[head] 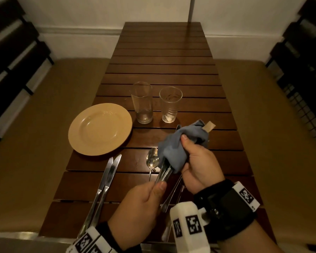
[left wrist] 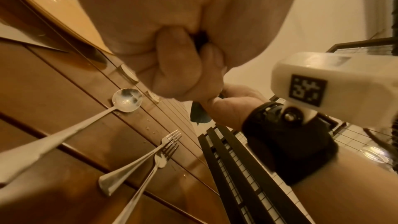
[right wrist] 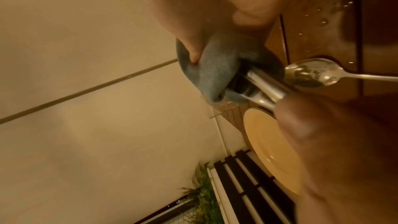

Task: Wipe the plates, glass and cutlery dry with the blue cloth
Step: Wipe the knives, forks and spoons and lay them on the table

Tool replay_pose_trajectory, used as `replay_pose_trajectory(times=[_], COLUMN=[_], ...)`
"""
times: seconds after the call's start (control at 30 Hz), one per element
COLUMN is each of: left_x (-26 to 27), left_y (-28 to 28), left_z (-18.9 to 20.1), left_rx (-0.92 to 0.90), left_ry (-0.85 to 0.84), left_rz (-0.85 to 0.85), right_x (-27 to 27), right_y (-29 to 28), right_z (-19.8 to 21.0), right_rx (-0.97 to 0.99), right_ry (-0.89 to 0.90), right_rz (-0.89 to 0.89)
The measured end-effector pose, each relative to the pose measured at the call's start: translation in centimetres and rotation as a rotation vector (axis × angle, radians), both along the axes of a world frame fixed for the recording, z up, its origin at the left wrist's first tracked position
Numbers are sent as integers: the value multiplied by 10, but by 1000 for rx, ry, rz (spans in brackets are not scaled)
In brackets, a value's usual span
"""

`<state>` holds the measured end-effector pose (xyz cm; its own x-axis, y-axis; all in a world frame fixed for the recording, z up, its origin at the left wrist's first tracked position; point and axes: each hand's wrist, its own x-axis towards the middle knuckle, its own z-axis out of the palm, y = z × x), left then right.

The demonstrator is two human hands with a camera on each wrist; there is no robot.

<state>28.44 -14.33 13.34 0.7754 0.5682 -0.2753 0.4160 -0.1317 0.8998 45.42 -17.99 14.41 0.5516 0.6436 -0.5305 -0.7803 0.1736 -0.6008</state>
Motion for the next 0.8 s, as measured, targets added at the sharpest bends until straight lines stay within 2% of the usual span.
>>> replay_pose_trajectory(times=[0.23, 0.33, 0.5, 0.67, 0.8], left_x=[0, 0, -9, 2, 5], left_y=[-2, -3, -7, -2, -2], left_z=[11, 13, 19, 23, 25], left_rx=[-228, -306, -431, -505, -526], left_ry=[-2, -25, 15, -24, -66], left_rz=[56, 50, 48, 145, 158], right_x=[-30, -7, 28, -13, -16], right_y=[-8, 2, 3, -1, 7], right_z=[-5, -1, 7, 4, 2], right_rx=[-30, -74, -22, -3, -42], right_ry=[-19, -12, 65, 46, 11], right_rz=[127, 65, -12, 107, 85])
